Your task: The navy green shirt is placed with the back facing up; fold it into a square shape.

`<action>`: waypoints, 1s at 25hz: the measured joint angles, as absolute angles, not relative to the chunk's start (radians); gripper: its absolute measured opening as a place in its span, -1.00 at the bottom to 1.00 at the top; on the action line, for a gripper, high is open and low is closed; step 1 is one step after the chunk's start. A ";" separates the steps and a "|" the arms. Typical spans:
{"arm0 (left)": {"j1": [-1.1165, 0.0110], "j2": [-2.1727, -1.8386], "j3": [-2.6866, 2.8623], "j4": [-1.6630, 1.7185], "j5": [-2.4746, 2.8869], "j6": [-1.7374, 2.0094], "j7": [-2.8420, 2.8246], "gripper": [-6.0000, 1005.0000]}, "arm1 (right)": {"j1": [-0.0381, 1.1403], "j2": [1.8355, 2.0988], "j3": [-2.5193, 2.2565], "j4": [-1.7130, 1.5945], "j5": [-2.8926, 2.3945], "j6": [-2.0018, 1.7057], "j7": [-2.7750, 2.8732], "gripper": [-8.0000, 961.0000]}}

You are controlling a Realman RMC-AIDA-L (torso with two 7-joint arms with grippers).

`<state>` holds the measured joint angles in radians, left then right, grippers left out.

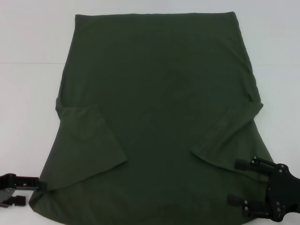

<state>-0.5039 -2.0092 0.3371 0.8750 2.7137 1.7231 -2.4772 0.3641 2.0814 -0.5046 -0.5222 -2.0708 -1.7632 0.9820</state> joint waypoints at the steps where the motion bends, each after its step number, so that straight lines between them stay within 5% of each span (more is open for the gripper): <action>1: -0.504 -2.009 0.339 0.875 2.714 1.722 -2.475 0.72 | 0.364 2.081 -0.505 -0.522 -2.071 -1.763 0.982 0.92; 25: -0.524 -2.021 0.372 0.810 2.702 1.700 -2.455 0.64 | 0.369 2.083 -0.505 -0.523 -2.071 -1.759 0.982 0.92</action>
<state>-0.5243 -2.0213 0.3716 0.8100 2.7024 1.6997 -2.4551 0.3686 2.0830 -0.5046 -0.5229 -2.0708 -1.7594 0.9823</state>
